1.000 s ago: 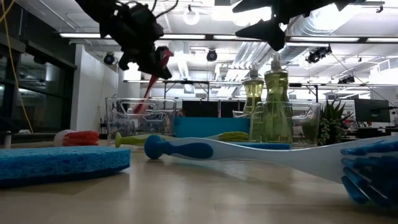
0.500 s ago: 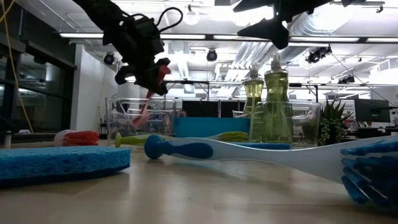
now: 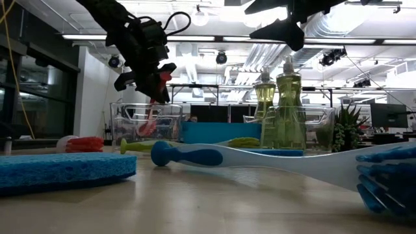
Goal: Pick & Place Kitchen Sink Supplies
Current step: Put the red dish brush into the left transparent bin
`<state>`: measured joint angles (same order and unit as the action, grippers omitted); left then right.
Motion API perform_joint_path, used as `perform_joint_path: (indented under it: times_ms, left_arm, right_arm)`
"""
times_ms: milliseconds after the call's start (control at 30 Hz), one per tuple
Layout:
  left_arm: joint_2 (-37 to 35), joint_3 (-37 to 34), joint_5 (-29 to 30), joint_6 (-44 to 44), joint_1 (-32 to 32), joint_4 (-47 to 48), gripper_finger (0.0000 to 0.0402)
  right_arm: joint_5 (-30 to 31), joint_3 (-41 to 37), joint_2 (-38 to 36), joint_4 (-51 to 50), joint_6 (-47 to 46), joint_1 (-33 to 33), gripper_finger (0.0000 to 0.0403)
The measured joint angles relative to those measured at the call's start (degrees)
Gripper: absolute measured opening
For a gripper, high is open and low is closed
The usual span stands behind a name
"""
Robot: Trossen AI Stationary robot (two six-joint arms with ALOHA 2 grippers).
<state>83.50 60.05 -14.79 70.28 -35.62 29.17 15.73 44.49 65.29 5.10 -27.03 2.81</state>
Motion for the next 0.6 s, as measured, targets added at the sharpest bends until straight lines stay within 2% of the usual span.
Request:
perform_joint_path:
  times_ms: [267, 600]
  left_arm:
    - [0.00, 0.00, -0.53, 0.02, 0.00, 0.75, 0.0081]
    - [0.00, 0.00, 0.86, -0.02, 0.00, 3.62, 0.0183]
  right_arm:
    - [-0.34, 0.00, -0.01, -1.14, -0.02, 0.00, 0.0271]
    - [-1.31, 0.00, 0.00, -2.31, -0.17, 0.00, 0.0271]
